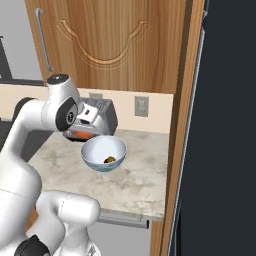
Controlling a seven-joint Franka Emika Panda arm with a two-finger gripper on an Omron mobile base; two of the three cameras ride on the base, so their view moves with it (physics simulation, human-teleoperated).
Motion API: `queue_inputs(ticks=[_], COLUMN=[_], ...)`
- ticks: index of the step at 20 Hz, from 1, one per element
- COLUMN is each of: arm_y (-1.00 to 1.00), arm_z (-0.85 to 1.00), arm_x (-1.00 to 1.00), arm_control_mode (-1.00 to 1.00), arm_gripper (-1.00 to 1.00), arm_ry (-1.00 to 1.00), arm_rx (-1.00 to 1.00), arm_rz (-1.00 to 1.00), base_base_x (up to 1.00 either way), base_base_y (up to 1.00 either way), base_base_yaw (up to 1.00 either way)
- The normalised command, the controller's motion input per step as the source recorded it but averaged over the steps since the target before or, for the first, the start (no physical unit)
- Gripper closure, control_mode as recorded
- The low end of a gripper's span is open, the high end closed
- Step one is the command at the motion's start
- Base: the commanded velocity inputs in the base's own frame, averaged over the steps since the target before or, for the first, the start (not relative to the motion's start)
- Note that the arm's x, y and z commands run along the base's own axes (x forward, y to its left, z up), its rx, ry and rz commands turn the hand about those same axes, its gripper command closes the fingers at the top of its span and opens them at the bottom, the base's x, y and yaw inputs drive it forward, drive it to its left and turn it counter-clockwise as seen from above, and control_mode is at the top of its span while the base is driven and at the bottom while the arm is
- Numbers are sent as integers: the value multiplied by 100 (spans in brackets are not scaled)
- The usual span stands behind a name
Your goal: Take the squash, sweet potato, and squash from the freezer and place them in the bowl on the counter.
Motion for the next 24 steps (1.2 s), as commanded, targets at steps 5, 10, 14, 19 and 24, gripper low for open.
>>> queue_inputs(ticks=[5,10,14,19,24], arm_y=[-11,-1,0,0,0], arm_z=[-44,-70,-73,-73,-56], arm_x=[54,36,29,25,18], arm_control_mode=[-100,-100,-100,-100,-100], arm_gripper=[100,100,100,100,100], arm_ry=[11,1,0,0,0], arm_rx=[1,0,0,0,0], arm_rz=[0,0,0,0,0], base_base_x=[0,0,0,0,0], base_base_y=[0,0,0,0,0], base_base_yaw=[0,0,0,0,0])
